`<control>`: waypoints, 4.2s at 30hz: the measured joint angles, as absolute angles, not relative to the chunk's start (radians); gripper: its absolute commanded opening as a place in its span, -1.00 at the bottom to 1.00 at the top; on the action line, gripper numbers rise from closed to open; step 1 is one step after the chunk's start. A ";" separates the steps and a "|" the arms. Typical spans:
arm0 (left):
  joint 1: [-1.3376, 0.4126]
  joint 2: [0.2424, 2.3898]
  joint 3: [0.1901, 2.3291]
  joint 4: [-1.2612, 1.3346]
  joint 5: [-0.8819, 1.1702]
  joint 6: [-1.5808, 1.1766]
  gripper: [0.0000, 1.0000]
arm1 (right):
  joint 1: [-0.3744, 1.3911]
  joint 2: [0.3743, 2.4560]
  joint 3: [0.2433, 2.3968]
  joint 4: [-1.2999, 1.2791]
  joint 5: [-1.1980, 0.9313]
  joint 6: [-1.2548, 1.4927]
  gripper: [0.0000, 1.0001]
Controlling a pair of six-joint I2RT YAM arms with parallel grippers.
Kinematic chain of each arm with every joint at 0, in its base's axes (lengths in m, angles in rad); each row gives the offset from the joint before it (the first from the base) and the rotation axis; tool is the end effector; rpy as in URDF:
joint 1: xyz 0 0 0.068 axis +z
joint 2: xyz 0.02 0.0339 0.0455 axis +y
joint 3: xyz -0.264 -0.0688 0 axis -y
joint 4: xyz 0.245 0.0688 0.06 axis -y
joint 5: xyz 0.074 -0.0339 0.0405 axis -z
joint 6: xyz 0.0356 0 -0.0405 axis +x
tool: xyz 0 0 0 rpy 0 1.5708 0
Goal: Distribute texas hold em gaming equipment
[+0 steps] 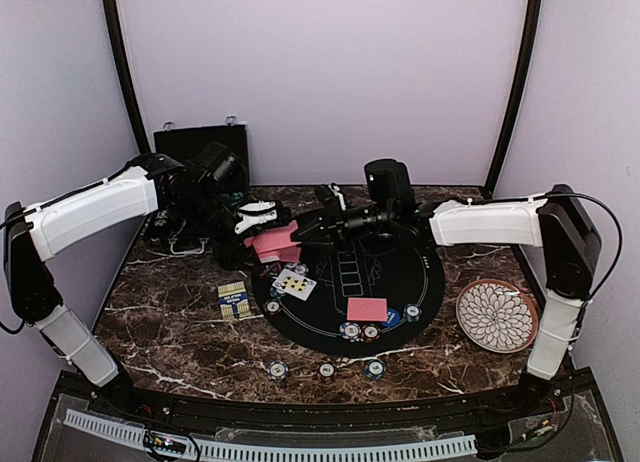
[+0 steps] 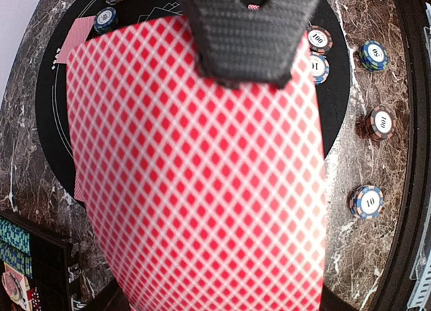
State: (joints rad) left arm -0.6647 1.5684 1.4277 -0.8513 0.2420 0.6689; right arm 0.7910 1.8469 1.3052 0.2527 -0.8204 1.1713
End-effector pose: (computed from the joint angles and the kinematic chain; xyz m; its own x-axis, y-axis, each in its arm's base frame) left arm 0.2543 -0.2101 0.3117 -0.0816 0.8288 -0.5535 0.9593 0.2159 0.1818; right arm 0.2817 0.3220 0.2646 -0.9788 -0.0964 -0.1808 -0.1957 0.1793 0.9641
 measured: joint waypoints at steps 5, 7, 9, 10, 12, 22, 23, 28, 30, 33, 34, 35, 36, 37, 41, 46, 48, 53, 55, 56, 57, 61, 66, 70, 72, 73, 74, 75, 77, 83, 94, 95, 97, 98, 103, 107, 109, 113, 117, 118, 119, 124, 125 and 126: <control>-0.665 1.568 1.426 -0.856 0.239 0.669 -1.00 | 0.753 1.813 1.275 0.246 -0.818 1.164 -1.00; -0.665 1.568 1.424 -0.860 0.239 0.669 -1.00 | 0.735 1.802 1.268 0.245 -0.815 1.162 -1.00; -0.665 1.568 1.424 -0.864 0.239 0.669 -1.00 | 0.718 1.791 1.263 0.246 -0.814 1.161 -1.00; -0.665 1.568 1.424 -0.864 0.239 0.669 -1.00 | 0.709 1.787 1.260 0.247 -0.814 1.160 -1.00; -0.665 1.568 1.424 -0.865 0.238 0.669 -1.00 | 0.693 1.782 1.255 0.246 -0.814 1.157 -1.00; -0.665 1.555 1.423 -0.874 0.233 0.670 -1.00 | 0.518 1.787 1.262 0.146 -0.795 1.053 -1.00; -0.665 1.554 1.423 -0.874 0.231 0.670 -1.00 | 0.502 1.799 1.278 0.124 -0.787 1.036 -1.00; -0.665 1.554 1.422 -0.879 0.228 0.670 -1.00 | 0.437 1.919 1.390 0.029 -0.731 0.943 -1.00; -0.665 1.554 1.420 -0.883 0.228 0.673 -1.00 | 0.424 1.983 1.436 -0.005 -0.706 0.916 -1.00; -0.665 1.554 1.419 -0.889 0.228 0.674 -1.00 | 0.416 2.078 1.507 -0.052 -0.667 0.882 -1.00; -0.665 1.554 1.419 -0.890 0.228 0.674 -1.00 | 0.415 2.108 1.531 -0.068 -0.652 0.871 -1.00; -0.665 1.554 1.419 -0.890 0.228 0.674 -1.00 | 0.414 2.133 1.553 -0.078 -0.641 0.864 -1.00; -0.665 1.554 1.419 -0.891 0.228 0.674 -1.00 | 0.412 2.157 1.575 -0.088 -0.628 0.857 -1.00; -0.665 1.554 1.419 -0.891 0.227 0.674 -1.00 | 0.411 2.175 1.591 -0.093 -0.622 0.853 -1.00; -0.665 1.554 1.419 -0.892 0.227 0.674 -1.00 | 0.406 2.241 1.661 -0.109 -0.593 0.846 -1.00; -0.665 1.550 1.412 -0.892 0.228 0.674 -1.00 | 0.390 2.292 1.712 -0.110 -0.567 0.847 -0.85; -0.665 1.549 1.409 -0.892 0.227 0.674 -1.00 | 0.382 2.305 1.725 -0.118 -0.559 0.845 -0.52; -0.665 1.547 1.406 -0.893 0.227 0.674 -1.00 | 0.373 2.322 1.764 -0.158 -0.530 0.827 0.06; -0.665 1.544 1.406 -0.893 0.227 0.674 -1.00 | 0.372 2.312 1.758 -0.171 -0.513 0.815 0.18; -0.665 1.543 1.406 -0.893 0.227 0.674 -1.00 | 0.372 2.299 1.742 -0.175 -0.502 0.808 0.21; -0.665 1.542 1.406 -0.893 0.227 0.674 -1.00 | 0.374 2.278 1.716 -0.179 -0.493 0.801 0.23; -0.665 1.540 1.405 -0.894 0.225 0.674 -1.00 | 0.392 2.144 1.573 -0.196 -0.470 0.776 0.30; -0.665 1.540 1.405 -0.896 0.223 0.676 -1.00 | 0.472 1.955 1.398 -0.157 -0.502 0.764 0.32; -0.665 1.540 1.405 -0.899 0.224 0.677 -1.00 | 0.561 1.931 1.317 -0.101 -0.582 0.763 0.32; -0.665 1.540 1.405 -0.902 0.224 0.677 -1.00 | 0.600 1.960 1.304 -0.089 -0.620 0.762 0.32; -0.665 1.540 1.405 -0.905 0.224 0.677 -1.00 | 0.615 1.982 1.299 -0.075 -0.644 0.764 0.32; -0.665 1.540 1.405 -0.909 0.224 0.677 -1.00 | 0.625 2.005 1.293 -0.055 -0.666 0.768 0.31; -0.665 1.540 1.405 -0.912 0.224 0.677 -1.00 | 0.632 2.029 1.287 -0.039 -0.686 0.772 0.31; -0.665 1.540 1.405 -0.917 0.224 0.677 -1.00 | 0.635 2.075 1.282 -0.015 -0.719 0.782 0.31; -0.665 1.540 1.405 -0.925 0.224 0.677 -1.00 | 0.641 2.148 1.306 0.043 -0.792 0.794 0.29; -0.665 1.540 1.406 -0.933 0.224 0.678 -1.00 | 0.670 2.215 1.362 0.102 -0.847 0.817 0.26; -0.665 1.540 1.406 -0.934 0.224 0.678 -1.00 | 0.673 2.216 1.363 0.103 -0.847 0.818 0.25; -0.665 1.540 1.406 -0.934 0.224 0.679 -1.00 | 0.680 2.217 1.363 0.106 -0.846 0.824 0.24; -0.665 1.540 1.406 -0.934 0.224 0.680 -1.00 | 0.681 2.218 1.363 0.108 -0.846 0.826 0.24; -0.665 1.540 1.406 -0.934 0.224 0.682 -1.00 | 0.683 2.222 1.363 0.118 -0.850 0.848 0.20; -0.665 1.540 1.406 -0.934 0.223 0.686 -1.00 | 0.692 2.232 1.355 0.170 -0.863 0.897 0.12; -0.665 1.539 1.406 -0.934 0.223 0.688 -1.00 | 0.699 2.238 1.336 0.223 -0.873 0.937 0.08; -0.665 1.538 1.406 -0.934 0.223 0.688 -1.00 | 0.707 2.253 1.294 0.355 -0.894 1.046 -0.04; -0.665 1.536 1.406 -0.934 0.220 0.688 -1.00 | 0.708 2.273 1.272 0.457 -0.901 1.135 -0.16; -0.665 1.536 1.406 -0.933 0.220 0.688 -1.00 | 0.708 2.278 1.268 0.482 -0.900 1.158 -0.21; -0.665 1.536 1.406 -0.934 0.220 0.689 -1.00 | 0.708 2.282 1.264 0.504 -0.900 1.173 -0.24; -0.665 1.536 1.406 -0.933 0.219 0.695 -1.00 | 0.710 2.299 1.246 0.615 -0.897 1.266 -0.24; -0.665 1.534 1.406 -0.933 0.218 0.696 -1.00 | 0.710 2.299 1.245 0.627 -0.896 1.275 -0.22; -0.665 1.533 1.406 -0.933 0.218 0.696 -1.00 | 0.711 2.299 1.245 0.636 -0.894 1.282 -0.17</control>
